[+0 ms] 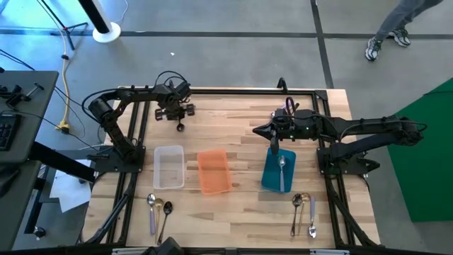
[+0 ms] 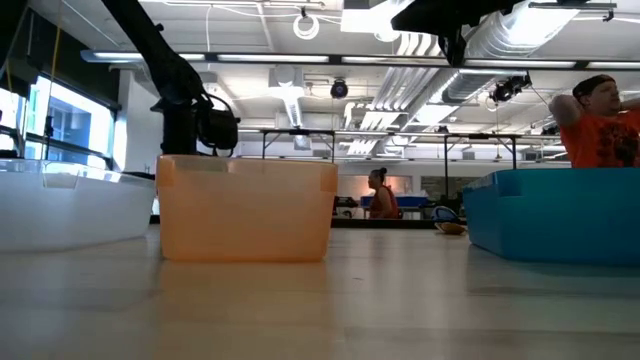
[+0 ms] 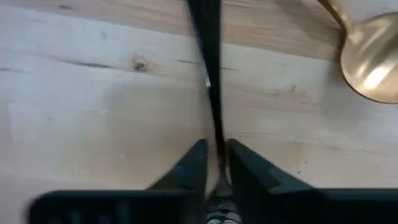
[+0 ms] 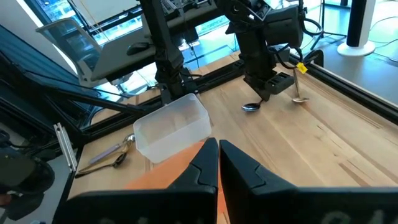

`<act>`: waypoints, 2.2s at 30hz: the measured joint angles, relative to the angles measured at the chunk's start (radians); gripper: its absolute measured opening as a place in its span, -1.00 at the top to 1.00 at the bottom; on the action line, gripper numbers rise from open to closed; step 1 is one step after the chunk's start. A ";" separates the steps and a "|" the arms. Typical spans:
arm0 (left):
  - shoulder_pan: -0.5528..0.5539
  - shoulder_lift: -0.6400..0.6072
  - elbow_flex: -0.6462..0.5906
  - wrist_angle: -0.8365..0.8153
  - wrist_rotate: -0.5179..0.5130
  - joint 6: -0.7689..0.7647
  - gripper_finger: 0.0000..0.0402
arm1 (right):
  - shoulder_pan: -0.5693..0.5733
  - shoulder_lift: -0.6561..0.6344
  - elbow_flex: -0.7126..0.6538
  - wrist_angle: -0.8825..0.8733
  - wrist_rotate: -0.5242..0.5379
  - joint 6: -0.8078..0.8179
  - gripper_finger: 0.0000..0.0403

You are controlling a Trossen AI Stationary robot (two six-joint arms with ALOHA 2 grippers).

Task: Sort silverware by color (type)
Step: Put the top left black spoon into the orange bin

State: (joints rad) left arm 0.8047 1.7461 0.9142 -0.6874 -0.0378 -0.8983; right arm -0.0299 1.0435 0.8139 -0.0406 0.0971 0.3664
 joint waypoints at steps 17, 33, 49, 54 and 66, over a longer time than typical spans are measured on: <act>0.000 0.000 0.000 -0.001 0.008 0.029 0.99 | 0.000 0.000 0.000 0.000 -0.002 0.026 1.00; 0.008 -0.043 -0.006 0.014 0.003 0.040 1.00 | 0.000 0.000 0.000 0.000 -0.003 0.021 1.00; 0.015 -0.214 -0.006 -0.003 -0.066 0.098 1.00 | 0.000 0.000 0.000 0.000 -0.003 0.017 1.00; -0.023 -0.328 -0.005 0.010 -0.155 0.140 1.00 | 0.000 0.000 0.000 0.000 0.009 0.007 1.00; -0.343 -0.723 -0.003 0.349 -0.267 0.435 1.00 | 0.000 0.000 0.000 0.004 0.050 -0.024 1.00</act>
State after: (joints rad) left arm 0.4620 1.0228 0.9108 -0.3380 -0.3052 -0.4635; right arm -0.0299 1.0431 0.8139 -0.0368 0.1472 0.3427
